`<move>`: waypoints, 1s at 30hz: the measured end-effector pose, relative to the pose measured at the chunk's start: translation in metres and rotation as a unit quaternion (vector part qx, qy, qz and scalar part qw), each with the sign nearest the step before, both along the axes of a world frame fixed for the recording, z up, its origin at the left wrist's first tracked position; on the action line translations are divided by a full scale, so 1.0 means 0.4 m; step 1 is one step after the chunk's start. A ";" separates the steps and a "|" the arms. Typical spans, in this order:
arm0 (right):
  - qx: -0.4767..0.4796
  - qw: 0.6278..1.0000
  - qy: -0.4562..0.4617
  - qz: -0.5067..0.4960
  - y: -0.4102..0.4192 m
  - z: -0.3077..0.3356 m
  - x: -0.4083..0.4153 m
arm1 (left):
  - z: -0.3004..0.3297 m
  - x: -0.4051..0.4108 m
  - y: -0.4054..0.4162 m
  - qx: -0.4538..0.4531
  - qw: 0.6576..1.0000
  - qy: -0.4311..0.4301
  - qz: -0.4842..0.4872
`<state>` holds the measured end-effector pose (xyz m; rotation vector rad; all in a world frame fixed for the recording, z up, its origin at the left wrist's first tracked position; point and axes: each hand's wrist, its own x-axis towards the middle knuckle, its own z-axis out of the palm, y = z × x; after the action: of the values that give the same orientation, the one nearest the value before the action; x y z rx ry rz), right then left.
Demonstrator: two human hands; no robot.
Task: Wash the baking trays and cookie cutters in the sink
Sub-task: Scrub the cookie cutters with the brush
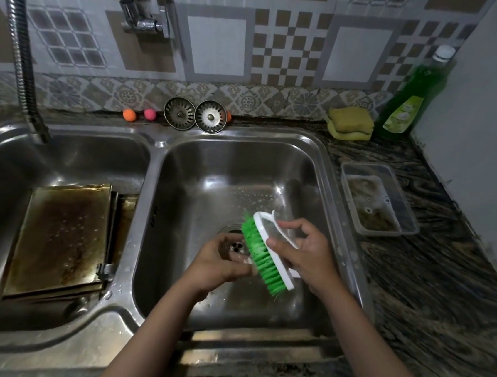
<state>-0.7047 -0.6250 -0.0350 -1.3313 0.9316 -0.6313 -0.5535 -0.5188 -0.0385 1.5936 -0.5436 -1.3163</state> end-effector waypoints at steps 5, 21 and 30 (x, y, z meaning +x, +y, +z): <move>0.100 0.990 -0.063 -0.082 0.020 -0.002 0.012 | 0.006 -0.010 0.005 -0.069 0.972 0.121 0.187; 0.097 0.991 -0.056 -0.067 0.044 0.006 0.040 | -0.018 -0.031 0.001 -0.115 0.962 0.127 0.211; 0.047 0.997 -0.040 -0.055 0.045 -0.015 0.054 | -0.048 -0.047 0.001 -0.071 0.958 0.195 0.199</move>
<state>-0.6832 -0.6071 -0.0410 -1.1693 0.9626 -0.7117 -0.5723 -0.5183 -0.0577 1.2024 -0.0629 -1.2060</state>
